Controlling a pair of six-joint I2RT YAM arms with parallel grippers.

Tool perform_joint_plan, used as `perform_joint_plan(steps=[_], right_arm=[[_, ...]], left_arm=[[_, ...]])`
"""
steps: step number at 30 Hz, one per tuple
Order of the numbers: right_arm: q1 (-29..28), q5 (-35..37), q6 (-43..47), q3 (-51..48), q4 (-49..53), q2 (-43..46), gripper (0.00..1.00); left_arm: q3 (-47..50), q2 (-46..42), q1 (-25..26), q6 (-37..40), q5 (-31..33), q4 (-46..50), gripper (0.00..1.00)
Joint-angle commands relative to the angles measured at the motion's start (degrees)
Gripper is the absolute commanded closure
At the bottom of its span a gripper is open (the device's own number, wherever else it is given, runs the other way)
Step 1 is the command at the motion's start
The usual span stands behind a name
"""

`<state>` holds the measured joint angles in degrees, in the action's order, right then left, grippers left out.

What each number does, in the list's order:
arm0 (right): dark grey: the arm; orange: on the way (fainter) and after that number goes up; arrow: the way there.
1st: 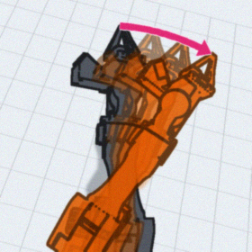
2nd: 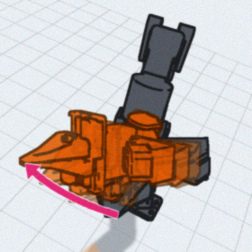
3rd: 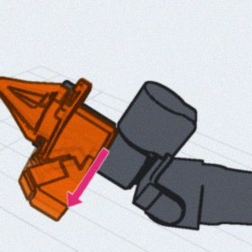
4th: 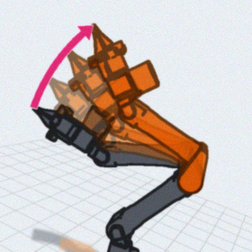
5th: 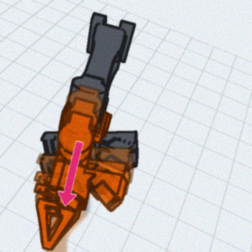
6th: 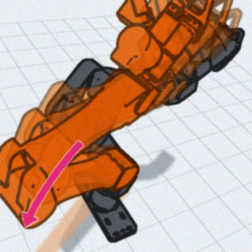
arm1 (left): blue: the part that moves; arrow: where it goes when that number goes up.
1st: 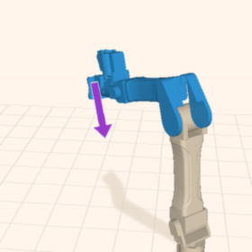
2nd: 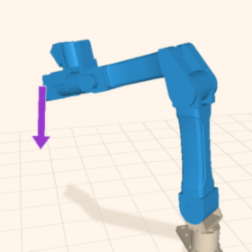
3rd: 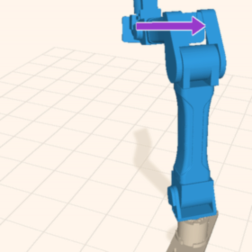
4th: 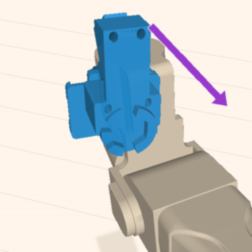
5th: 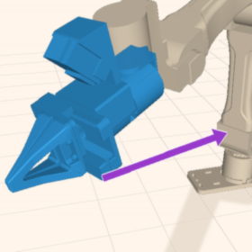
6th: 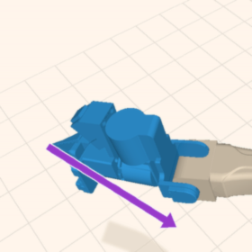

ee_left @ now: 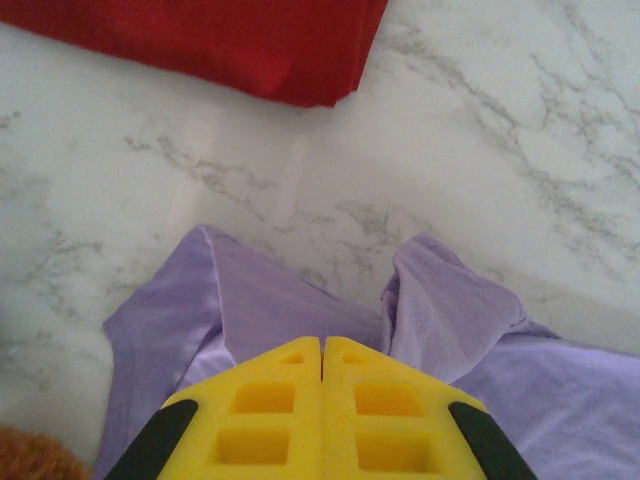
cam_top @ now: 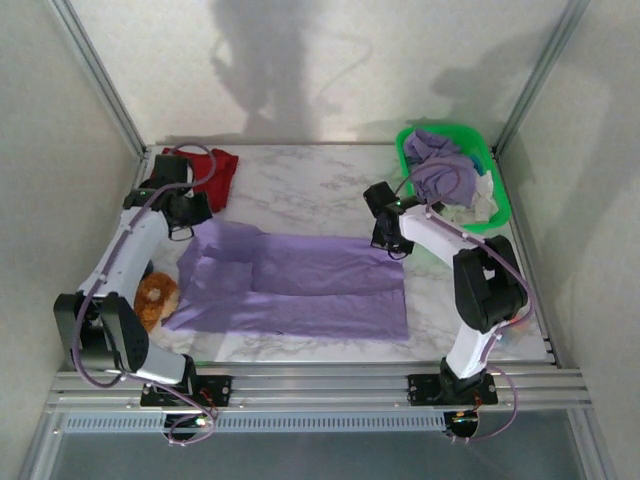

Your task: Fold and stack the t-shirts

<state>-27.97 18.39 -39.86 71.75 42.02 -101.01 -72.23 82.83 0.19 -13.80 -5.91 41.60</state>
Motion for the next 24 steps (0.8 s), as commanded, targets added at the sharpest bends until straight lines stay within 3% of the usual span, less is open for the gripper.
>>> perform_joint_plan(steps=[1,11,24], right_arm=[[-1.5,1.7,-1.5,-2.1,2.1,3.2,1.00],[-5.6,7.7,-6.2,-5.8,6.4,4.9,1.00],[-9.8,8.4,-11.5,-10.2,8.7,5.4,1.00]], left_arm=[[3.1,-3.3,-1.1,-1.0,2.7,3.8,1.00],[9.6,-9.2,-1.4,-2.1,3.2,6.6,1.00],[15.8,-16.5,-1.5,-7.2,4.0,9.6,1.00]])
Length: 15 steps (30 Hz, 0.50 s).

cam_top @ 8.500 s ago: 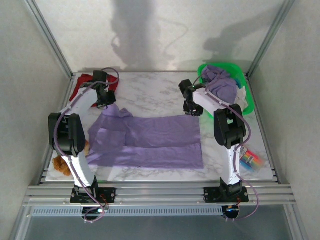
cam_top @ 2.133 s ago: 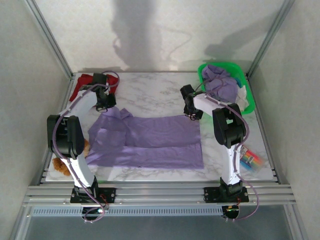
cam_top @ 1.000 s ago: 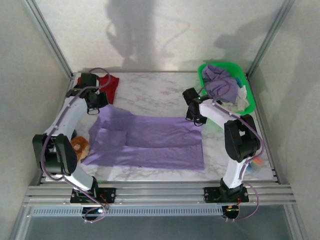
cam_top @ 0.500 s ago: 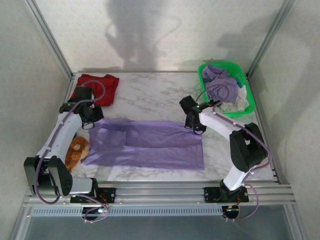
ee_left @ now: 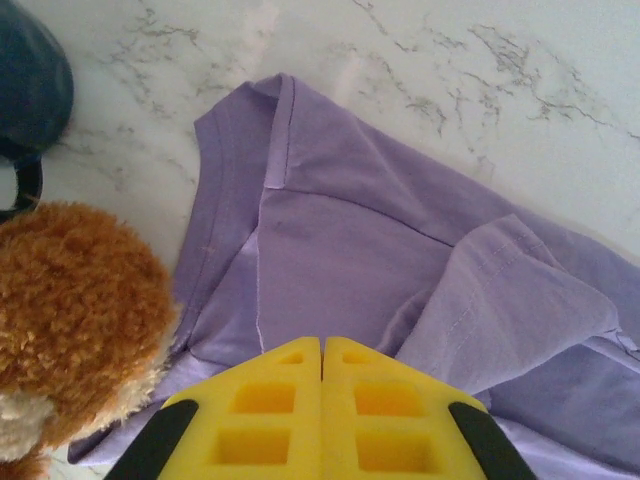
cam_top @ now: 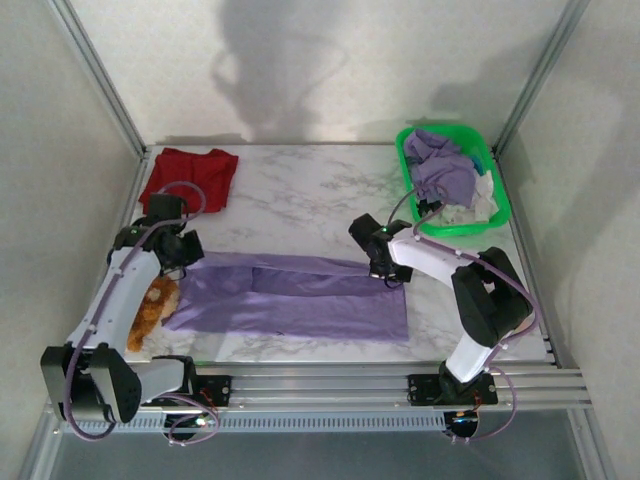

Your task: Fold and stack the t-shirts

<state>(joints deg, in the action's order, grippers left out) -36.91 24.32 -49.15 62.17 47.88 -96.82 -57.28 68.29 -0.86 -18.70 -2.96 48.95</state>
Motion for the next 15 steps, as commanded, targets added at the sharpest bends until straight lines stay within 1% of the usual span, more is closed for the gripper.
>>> perform_joint_plan(steps=[1,8,15], right_arm=[[-1.1,2.5,-2.2,-0.7,2.9,1.5,1.00],[-1.3,3.0,-1.4,-0.2,4.4,2.2,1.00],[-1.4,3.3,-1.3,-2.8,5.0,5.1,1.00]], left_arm=[[0.7,-2.3,-0.5,-2.5,1.4,2.7,1.00],[-0.6,-2.8,-0.6,-3.7,2.3,4.8,1.00],[-2.2,-3.6,-0.6,-4.3,3.8,8.0,1.00]])
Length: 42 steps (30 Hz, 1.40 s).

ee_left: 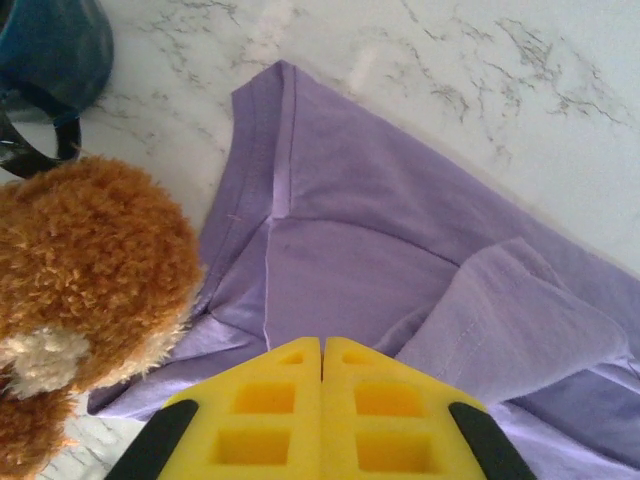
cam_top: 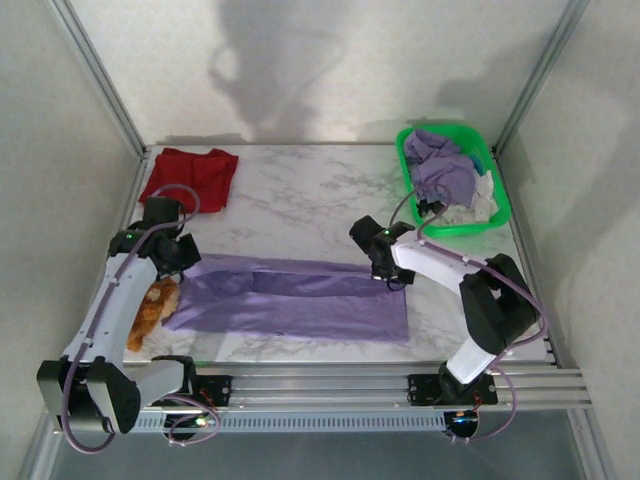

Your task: Fold and stack the t-shirts

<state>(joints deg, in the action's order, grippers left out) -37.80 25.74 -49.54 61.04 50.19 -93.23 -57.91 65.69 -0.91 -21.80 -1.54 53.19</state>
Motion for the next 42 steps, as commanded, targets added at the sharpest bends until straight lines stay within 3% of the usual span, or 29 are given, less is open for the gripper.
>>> perform_joint_plan(steps=[1,11,17,20,21,26,29,32,36,42], right_arm=[[-0.6,0.8,-0.7,-2.2,2.2,1.5,1.00],[-1.0,-2.5,-0.2,-4.7,1.3,-0.5,0.97],[-1.2,-3.3,0.1,-4.4,2.6,0.6,0.84],[-1.2,-2.4,-1.0,-5.0,4.1,3.6,0.70],[-1.4,-2.0,-1.3,-5.3,4.8,4.6,0.67],[-1.2,-1.3,-1.4,-4.7,6.8,9.5,0.62],[-0.9,-0.9,-0.8,-3.3,7.6,10.1,0.62],[0.2,-2.2,1.3,-2.1,6.1,9.5,0.62],[1.1,-5.0,3.2,0.1,3.7,7.0,0.63],[1.2,-7.4,4.0,1.5,2.4,5.0,0.64]], left_arm=[[-1.1,-1.3,-0.6,-1.5,2.2,3.8,1.00],[2.2,-3.6,-0.6,-2.6,2.5,5.5,1.00],[6.6,-5.4,-0.2,-3.6,1.0,6.5,1.00],[6.1,-5.5,-0.1,-3.8,1.5,8.0,1.00],[6.2,-5.4,0.0,-3.9,0.3,8.0,0.89],[5.1,-3.5,1.6,-4.7,1.0,10.0,0.63],[3.6,-3.2,2.8,-5.1,3.5,11.9,0.60],[3.2,-3.0,3.0,-4.7,1.2,9.6,0.60],[4.5,-0.7,6.2,-6.8,-7.3,0.0,0.63],[5.2,7.4,11.4,-8.0,-8.1,-11.3,0.58]])
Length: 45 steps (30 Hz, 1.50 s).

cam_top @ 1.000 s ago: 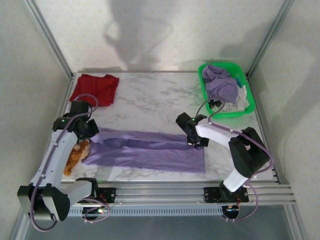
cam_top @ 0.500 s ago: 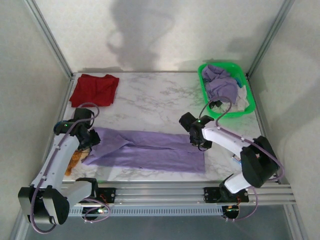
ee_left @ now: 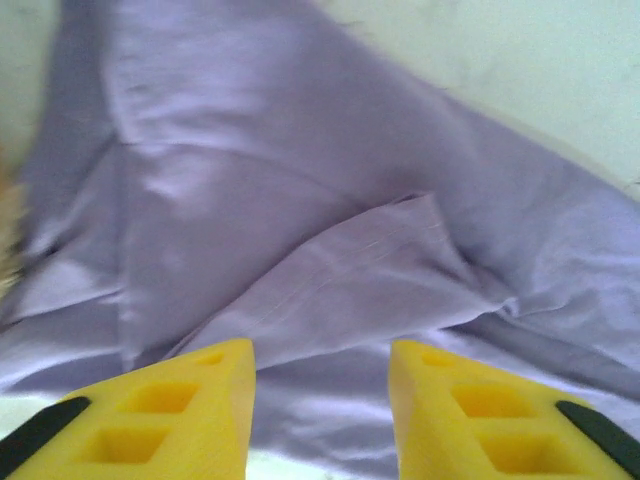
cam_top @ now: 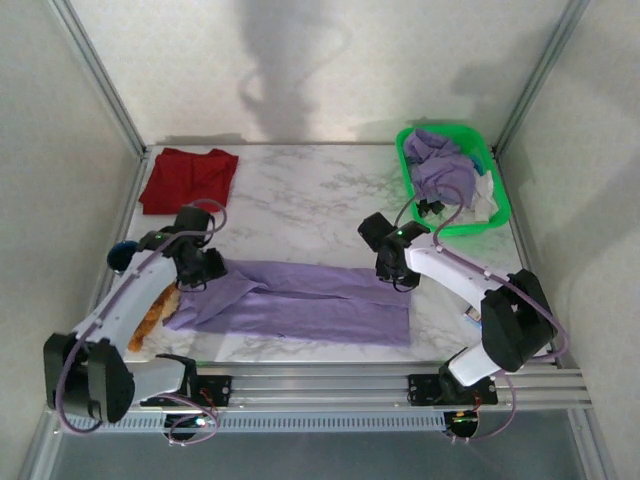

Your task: Fold and stack the t-shirts

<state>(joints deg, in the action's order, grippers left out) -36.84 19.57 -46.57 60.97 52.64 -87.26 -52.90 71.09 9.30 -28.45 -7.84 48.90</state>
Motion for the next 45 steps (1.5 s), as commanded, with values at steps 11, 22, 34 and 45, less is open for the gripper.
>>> perform_joint_plan(steps=[11,22,34,45], right_arm=[[0.6,-1.9,1.5,0.7,0.2,-0.2,0.63],[1.0,-2.4,2.3,0.8,0.3,0.1,0.64],[1.5,-1.6,2.9,0.4,0.9,2.1,0.64],[1.6,-3.6,3.9,-0.7,-0.9,2.0,0.64]], left_arm=[[1.4,13.4,2.9,2.9,-6.3,-14.5,0.52],[1.5,16.6,3.1,3.2,-0.5,-14.2,0.71],[5.2,13.1,4.3,2.4,-0.3,-16.3,1.00],[12.2,1.9,7.7,-4.2,-7.9,-14.1,1.00]])
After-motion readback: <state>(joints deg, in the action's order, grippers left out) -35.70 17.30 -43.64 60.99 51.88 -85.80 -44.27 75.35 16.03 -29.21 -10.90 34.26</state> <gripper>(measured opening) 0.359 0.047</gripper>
